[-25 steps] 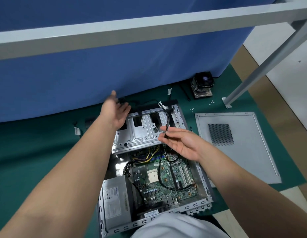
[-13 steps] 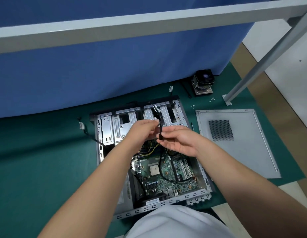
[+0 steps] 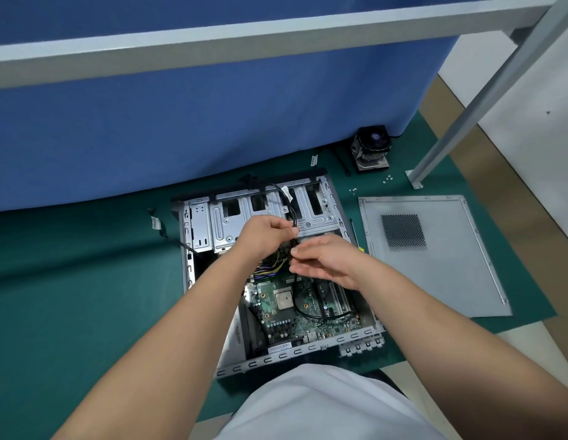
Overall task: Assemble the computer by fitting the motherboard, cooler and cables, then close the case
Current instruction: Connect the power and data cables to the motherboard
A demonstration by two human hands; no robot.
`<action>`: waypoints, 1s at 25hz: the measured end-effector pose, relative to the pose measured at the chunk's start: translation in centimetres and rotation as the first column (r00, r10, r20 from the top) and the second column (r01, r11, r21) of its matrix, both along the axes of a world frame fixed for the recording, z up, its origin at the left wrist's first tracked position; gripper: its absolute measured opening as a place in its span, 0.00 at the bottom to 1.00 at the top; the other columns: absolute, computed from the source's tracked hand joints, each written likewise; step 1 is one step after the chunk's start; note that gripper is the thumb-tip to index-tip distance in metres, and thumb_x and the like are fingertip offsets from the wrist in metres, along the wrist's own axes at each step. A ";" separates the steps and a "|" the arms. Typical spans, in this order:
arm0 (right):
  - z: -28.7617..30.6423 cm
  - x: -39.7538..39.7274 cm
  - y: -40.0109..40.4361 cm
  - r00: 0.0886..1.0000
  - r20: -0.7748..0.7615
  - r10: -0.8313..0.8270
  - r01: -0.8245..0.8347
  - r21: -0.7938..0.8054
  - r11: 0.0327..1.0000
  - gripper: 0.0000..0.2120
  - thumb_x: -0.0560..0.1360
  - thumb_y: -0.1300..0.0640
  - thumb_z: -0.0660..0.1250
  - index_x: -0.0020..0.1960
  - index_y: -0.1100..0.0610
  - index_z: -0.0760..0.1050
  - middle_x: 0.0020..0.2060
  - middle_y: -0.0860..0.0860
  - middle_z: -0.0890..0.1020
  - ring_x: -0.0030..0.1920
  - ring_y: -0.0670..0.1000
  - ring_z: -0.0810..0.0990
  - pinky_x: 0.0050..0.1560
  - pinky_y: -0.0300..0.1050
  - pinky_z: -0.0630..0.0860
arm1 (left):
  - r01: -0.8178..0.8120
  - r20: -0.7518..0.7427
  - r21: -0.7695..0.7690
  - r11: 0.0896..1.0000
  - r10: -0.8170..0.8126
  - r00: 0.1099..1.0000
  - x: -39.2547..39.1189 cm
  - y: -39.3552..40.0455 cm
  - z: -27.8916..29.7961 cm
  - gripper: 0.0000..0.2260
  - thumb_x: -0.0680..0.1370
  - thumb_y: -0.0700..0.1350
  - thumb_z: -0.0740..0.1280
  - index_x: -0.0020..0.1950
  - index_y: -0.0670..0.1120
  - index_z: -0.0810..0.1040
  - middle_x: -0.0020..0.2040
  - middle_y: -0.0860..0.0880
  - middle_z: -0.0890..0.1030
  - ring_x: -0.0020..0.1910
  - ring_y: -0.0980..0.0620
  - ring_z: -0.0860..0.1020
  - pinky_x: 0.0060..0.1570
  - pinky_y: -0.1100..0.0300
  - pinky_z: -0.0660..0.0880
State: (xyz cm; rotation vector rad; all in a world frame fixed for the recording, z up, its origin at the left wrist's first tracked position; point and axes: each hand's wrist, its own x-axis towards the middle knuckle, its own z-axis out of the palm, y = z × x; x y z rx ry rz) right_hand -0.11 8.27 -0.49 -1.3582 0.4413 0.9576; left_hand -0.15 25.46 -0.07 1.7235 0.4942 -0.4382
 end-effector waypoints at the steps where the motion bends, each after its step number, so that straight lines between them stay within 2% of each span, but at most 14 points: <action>1: -0.1 -0.4 0.2 1.000 0.028 0.014 -0.013 -0.023 1.000 0.10 0.75 0.66 0.74 0.56 0.67 0.81 0.47 0.62 0.87 0.49 0.58 0.88 0.45 0.42 0.84 | 0.012 0.012 0.030 0.999 -0.012 1.000 -0.3 0.0 -0.1 0.06 0.75 0.44 0.78 0.49 0.44 0.86 0.47 0.49 0.86 0.46 0.52 0.81 0.56 0.55 0.78; 3: -0.5 -1.2 0.6 0.995 0.086 0.043 -0.037 -0.065 0.997 0.08 0.76 0.66 0.73 0.55 0.65 0.81 0.45 0.60 0.87 0.48 0.57 0.88 0.45 0.42 0.84 | 0.013 0.025 0.065 0.998 -0.015 1.000 -1.0 0.0 -0.2 0.02 0.75 0.44 0.78 0.44 0.48 0.86 0.43 0.52 0.86 0.44 0.53 0.81 0.54 0.56 0.78; 5: -1.0 -2.1 1.0 0.987 0.140 0.076 -0.060 -0.116 0.991 0.05 0.77 0.65 0.72 0.53 0.64 0.81 0.43 0.59 0.87 0.46 0.56 0.88 0.45 0.42 0.85 | 0.015 0.039 0.103 0.995 -0.020 0.999 -1.9 0.0 -0.5 0.06 0.75 0.44 0.78 0.39 0.51 0.85 0.37 0.56 0.84 0.38 0.57 0.79 0.46 0.60 0.76; 7: -1.6 -3.1 1.2 0.976 0.177 0.130 -0.096 -0.189 0.977 0.04 0.78 0.65 0.71 0.52 0.63 0.81 0.42 0.59 0.87 0.43 0.54 0.88 0.45 0.42 0.85 | 0.044 0.059 0.154 0.987 -0.053 0.997 -3.1 0.1 -1.0 0.06 0.76 0.44 0.76 0.40 0.51 0.85 0.36 0.57 0.82 0.37 0.58 0.78 0.41 0.65 0.73; 8: -1.9 -3.6 1.3 0.971 0.181 0.155 -0.114 -0.217 0.969 0.03 0.78 0.64 0.71 0.52 0.62 0.81 0.40 0.58 0.87 0.42 0.53 0.88 0.44 0.41 0.85 | 0.070 0.073 0.188 0.980 -0.085 0.994 -3.8 0.2 -1.2 0.03 0.77 0.45 0.75 0.43 0.50 0.85 0.38 0.57 0.83 0.38 0.58 0.78 0.41 0.65 0.74; 9: -2.2 -4.1 1.3 0.969 0.177 0.174 -0.129 -0.236 0.963 0.02 0.79 0.64 0.70 0.51 0.62 0.81 0.39 0.58 0.87 0.41 0.52 0.88 0.42 0.40 0.84 | 0.100 0.099 0.237 0.966 -0.127 0.987 -4.5 0.4 -1.4 0.02 0.79 0.45 0.73 0.48 0.50 0.86 0.42 0.56 0.83 0.42 0.57 0.79 0.44 0.63 0.75; 11: -2.9 -5.0 1.2 0.966 0.164 0.198 -0.150 -0.263 0.953 0.01 0.79 0.64 0.70 0.49 0.61 0.81 0.40 0.58 0.87 0.42 0.52 0.88 0.40 0.39 0.84 | 0.117 0.194 0.409 0.905 -0.211 0.958 -5.9 1.3 -1.9 0.07 0.81 0.45 0.69 0.57 0.49 0.85 0.50 0.54 0.84 0.51 0.54 0.80 0.55 0.58 0.76; 13: -3.8 -5.7 0.9 0.958 0.173 0.229 -0.162 -0.335 0.928 0.01 0.79 0.63 0.70 0.49 0.61 0.81 0.43 0.58 0.87 0.44 0.53 0.88 0.47 0.44 0.85 | 0.066 0.285 0.633 0.772 -0.311 0.907 -7.0 3.3 -2.8 0.11 0.82 0.47 0.66 0.63 0.51 0.82 0.58 0.53 0.82 0.60 0.52 0.77 0.65 0.52 0.72; 14: -4.3 -5.8 0.7 0.950 0.187 0.250 -0.164 -0.380 0.910 0.02 0.79 0.63 0.70 0.49 0.60 0.82 0.44 0.57 0.86 0.44 0.52 0.88 0.50 0.47 0.85 | 0.052 0.282 0.727 0.684 -0.368 0.886 -7.4 4.4 -3.3 0.14 0.82 0.49 0.65 0.67 0.52 0.79 0.63 0.52 0.80 0.65 0.50 0.75 0.69 0.49 0.68; 16: -5.2 -5.6 0.5 0.934 0.213 0.286 -0.167 -0.447 0.879 0.02 0.79 0.62 0.70 0.49 0.57 0.82 0.44 0.55 0.86 0.42 0.48 0.88 0.50 0.48 0.85 | 0.098 0.182 0.842 0.530 -0.451 0.874 -8.2 6.7 -4.7 0.19 0.83 0.53 0.62 0.74 0.54 0.72 0.74 0.51 0.73 0.75 0.48 0.67 0.75 0.45 0.60; 19: -6.2 -4.4 0.5 0.920 0.238 0.310 -0.160 -0.495 0.854 0.03 0.79 0.61 0.70 0.48 0.55 0.80 0.45 0.54 0.86 0.40 0.44 0.87 0.46 0.41 0.84 | 0.145 0.085 0.908 0.392 -0.512 0.855 -9.3 8.2 -6.6 0.25 0.84 0.59 0.55 0.81 0.56 0.62 0.82 0.51 0.62 0.82 0.49 0.57 0.79 0.46 0.53; 22: -7.4 -2.7 0.7 0.854 0.268 0.446 -0.207 -0.610 0.765 0.04 0.80 0.59 0.69 0.46 0.55 0.79 0.41 0.50 0.86 0.34 0.36 0.84 0.32 0.31 0.76 | 0.088 0.112 0.932 0.353 -0.510 0.853 -9.4 8.0 -7.2 0.25 0.84 0.60 0.52 0.80 0.55 0.63 0.82 0.51 0.63 0.81 0.50 0.58 0.79 0.46 0.54; 25: -8.8 -1.0 1.4 0.801 0.315 0.510 -0.190 -0.673 0.715 0.05 0.82 0.57 0.67 0.47 0.55 0.75 0.40 0.47 0.83 0.36 0.39 0.82 0.29 0.31 0.70 | 0.058 0.127 0.941 0.334 -0.506 0.853 -9.2 8.0 -7.7 0.23 0.84 0.59 0.52 0.79 0.56 0.63 0.81 0.52 0.64 0.81 0.51 0.59 0.79 0.46 0.54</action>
